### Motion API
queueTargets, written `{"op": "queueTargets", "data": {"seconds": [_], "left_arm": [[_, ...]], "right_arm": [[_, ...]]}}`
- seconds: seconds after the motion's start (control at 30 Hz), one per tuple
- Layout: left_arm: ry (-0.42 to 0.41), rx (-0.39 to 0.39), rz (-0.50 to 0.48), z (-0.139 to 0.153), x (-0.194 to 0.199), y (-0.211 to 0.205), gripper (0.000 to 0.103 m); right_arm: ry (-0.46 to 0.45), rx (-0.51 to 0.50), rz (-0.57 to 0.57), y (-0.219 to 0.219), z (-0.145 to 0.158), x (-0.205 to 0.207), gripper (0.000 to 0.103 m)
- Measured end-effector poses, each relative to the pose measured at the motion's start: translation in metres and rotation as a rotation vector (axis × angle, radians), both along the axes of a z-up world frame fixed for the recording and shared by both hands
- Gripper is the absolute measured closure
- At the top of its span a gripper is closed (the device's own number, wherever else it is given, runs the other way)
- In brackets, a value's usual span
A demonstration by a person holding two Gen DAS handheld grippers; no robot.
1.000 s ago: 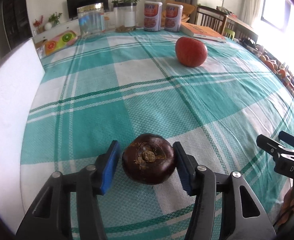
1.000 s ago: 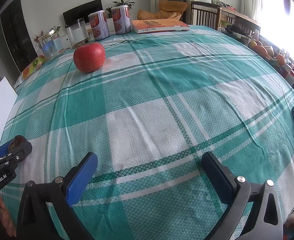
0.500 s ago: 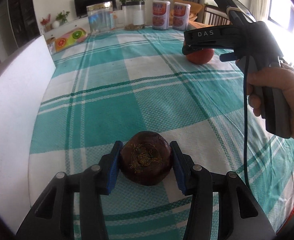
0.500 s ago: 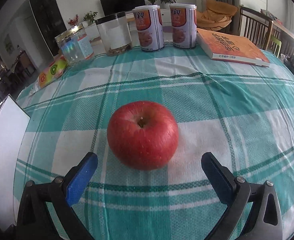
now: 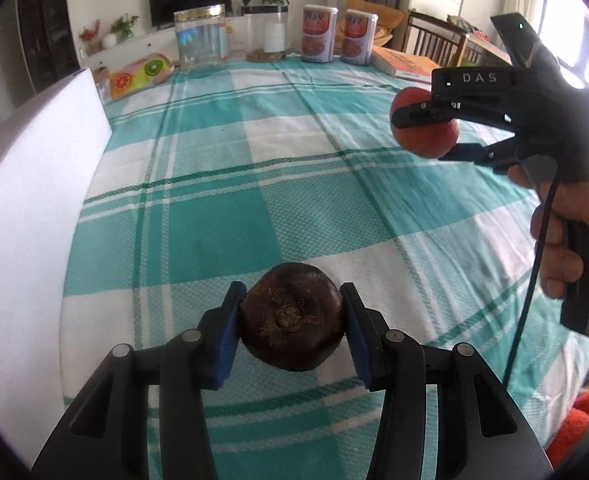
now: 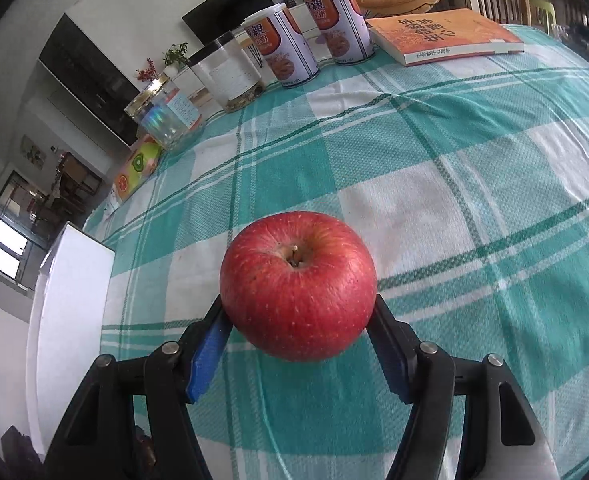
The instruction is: Organize fruits
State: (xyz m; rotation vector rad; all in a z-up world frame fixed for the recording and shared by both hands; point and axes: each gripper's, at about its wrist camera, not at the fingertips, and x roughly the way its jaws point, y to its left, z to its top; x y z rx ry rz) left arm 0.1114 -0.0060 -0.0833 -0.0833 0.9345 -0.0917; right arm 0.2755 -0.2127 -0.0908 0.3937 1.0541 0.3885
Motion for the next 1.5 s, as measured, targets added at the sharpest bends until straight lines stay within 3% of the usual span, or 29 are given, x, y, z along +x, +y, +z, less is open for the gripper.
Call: {"op": "queueTargets", "data": {"seconds": [0.2, 0.3, 0.4, 0.47, 0.6, 0.73, 0.8, 0.9, 1.03, 1.13, 1.23, 1.37, 1.5], "left_arm": [[0.004, -0.415, -0.061, 0.091, -0.081, 0.05, 0.054], [-0.057, -0.464, -0.008, 0.135, -0.123, 0.098, 0.054], [-0.117, -0.418, 0.131, 0.158, -0.156, 0.155, 0.054], [-0.134, -0.339, 0.249, 0.155, -0.168, 0.191, 0.054], [-0.049, -0.176, 0.43, 0.113, -0.162, 0.249, 0.053], [0.04, -0.063, 0.5, 0.074, -0.155, 0.27, 0.05], [0.036, -0.014, 0.51, 0.071, -0.156, 0.269, 0.039], [-0.018, 0.053, 0.525, 0.081, -0.16, 0.262, 0.017], [-0.118, 0.229, 0.566, 0.106, -0.174, 0.251, 0.006], [-0.161, 0.336, 0.626, 0.123, -0.181, 0.246, 0.006], [-0.15, 0.396, 0.676, 0.127, -0.186, 0.241, 0.004], [-0.068, 0.399, 0.659, 0.121, -0.186, 0.242, 0.004], [-0.052, 0.399, 0.653, 0.119, -0.189, 0.241, 0.004]], "right_arm": [[0.002, 0.199, 0.175, 0.048, 0.056, -0.068, 0.036], [-0.035, 0.259, 0.334, 0.108, 0.094, -0.108, 0.036], [-0.049, 0.263, 0.5, 0.177, 0.118, -0.147, 0.036], [-0.058, 0.234, 0.605, 0.222, 0.125, -0.171, 0.036], [-0.105, 0.047, 0.758, 0.3, 0.115, -0.214, 0.036], [-0.14, -0.189, 0.822, 0.345, 0.087, -0.239, 0.035], [-0.167, -0.215, 0.815, 0.348, 0.083, -0.243, 0.034], [-0.218, -0.206, 0.782, 0.337, 0.099, -0.242, 0.013], [-0.315, -0.242, 0.729, 0.32, 0.131, -0.244, 0.001], [-0.341, -0.261, 0.69, 0.307, 0.145, -0.247, 0.0], [-0.329, -0.276, 0.669, 0.304, 0.146, -0.253, 0.0], [-0.317, -0.304, 0.675, 0.309, 0.14, -0.266, 0.0], [-0.313, -0.346, 0.674, 0.316, 0.132, -0.271, 0.0]]}}
